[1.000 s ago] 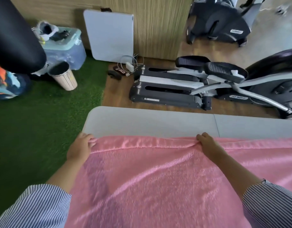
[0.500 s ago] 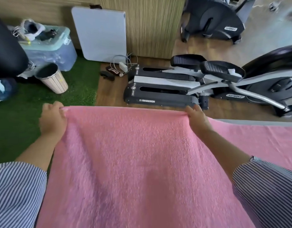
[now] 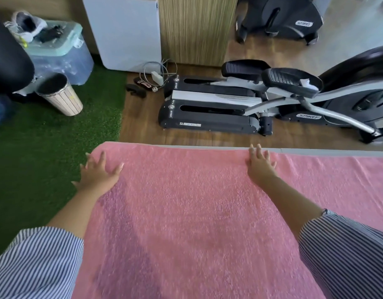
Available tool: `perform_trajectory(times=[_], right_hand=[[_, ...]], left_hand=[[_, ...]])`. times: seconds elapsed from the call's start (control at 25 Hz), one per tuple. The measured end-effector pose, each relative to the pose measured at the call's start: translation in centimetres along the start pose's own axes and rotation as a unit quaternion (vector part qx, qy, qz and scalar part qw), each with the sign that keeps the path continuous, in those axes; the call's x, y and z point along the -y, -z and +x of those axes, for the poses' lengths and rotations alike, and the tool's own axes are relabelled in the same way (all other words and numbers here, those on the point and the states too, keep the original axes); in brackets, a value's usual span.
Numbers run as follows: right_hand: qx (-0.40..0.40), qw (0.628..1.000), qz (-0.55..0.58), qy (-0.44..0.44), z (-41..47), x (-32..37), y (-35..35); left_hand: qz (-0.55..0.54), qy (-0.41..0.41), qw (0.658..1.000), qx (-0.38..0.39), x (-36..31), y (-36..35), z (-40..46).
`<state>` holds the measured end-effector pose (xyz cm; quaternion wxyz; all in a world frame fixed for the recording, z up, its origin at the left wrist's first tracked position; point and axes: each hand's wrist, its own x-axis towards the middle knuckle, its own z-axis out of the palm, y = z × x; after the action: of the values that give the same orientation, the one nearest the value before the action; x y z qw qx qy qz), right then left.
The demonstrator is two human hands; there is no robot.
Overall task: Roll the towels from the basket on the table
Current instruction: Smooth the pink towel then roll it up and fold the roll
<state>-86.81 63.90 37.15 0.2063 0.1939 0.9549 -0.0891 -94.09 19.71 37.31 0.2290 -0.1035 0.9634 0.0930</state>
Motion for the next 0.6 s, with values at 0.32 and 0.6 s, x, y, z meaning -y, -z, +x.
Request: perform_trajectory(times=[0.32,0.6], right_hand=[[0.002,0.998,0.054,0.044,1.5,-0.4,1.9],[-0.069,0.993,0.082,0.051,-8.2,-5.4,1.6]], left_hand=[[-0.011,0.039,0.999,0.023,-0.7,1.0,1.0],[-0.019,-0.1,0.99,-0.102,-10.0,-1.9,-9.0]])
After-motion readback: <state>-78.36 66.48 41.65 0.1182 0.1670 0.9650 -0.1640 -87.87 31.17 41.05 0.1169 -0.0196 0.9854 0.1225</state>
